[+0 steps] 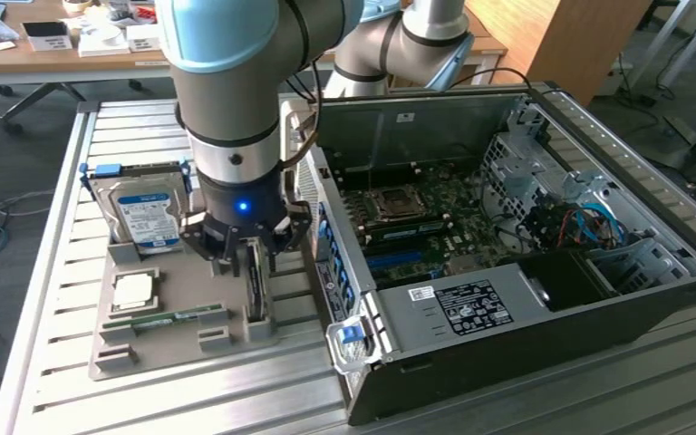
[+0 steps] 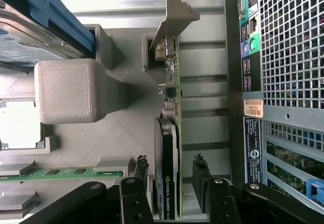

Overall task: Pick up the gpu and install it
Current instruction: 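Pick up the gpu and move the gpu toward the slot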

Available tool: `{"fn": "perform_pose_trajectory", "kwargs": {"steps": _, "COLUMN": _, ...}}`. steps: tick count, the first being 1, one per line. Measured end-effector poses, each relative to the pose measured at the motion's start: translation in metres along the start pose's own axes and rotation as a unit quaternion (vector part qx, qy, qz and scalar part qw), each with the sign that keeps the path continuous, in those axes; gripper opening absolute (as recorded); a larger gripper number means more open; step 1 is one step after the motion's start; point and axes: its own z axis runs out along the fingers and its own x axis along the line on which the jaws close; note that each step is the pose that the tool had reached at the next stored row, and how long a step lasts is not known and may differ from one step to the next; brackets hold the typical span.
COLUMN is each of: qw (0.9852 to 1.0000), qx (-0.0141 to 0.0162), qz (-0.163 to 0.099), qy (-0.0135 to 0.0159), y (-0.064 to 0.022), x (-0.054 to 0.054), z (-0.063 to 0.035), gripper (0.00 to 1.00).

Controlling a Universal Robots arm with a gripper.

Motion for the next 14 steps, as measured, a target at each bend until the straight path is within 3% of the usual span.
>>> {"fn": "perform_pose_trajectory", "kwargs": {"steps": 14, "qw": 1.0, "qx": 0.0001, "qz": 0.0, "qy": 0.0006, "y": 0.0025, "x": -0.001, "z": 0.0085, "gripper": 0.49}}
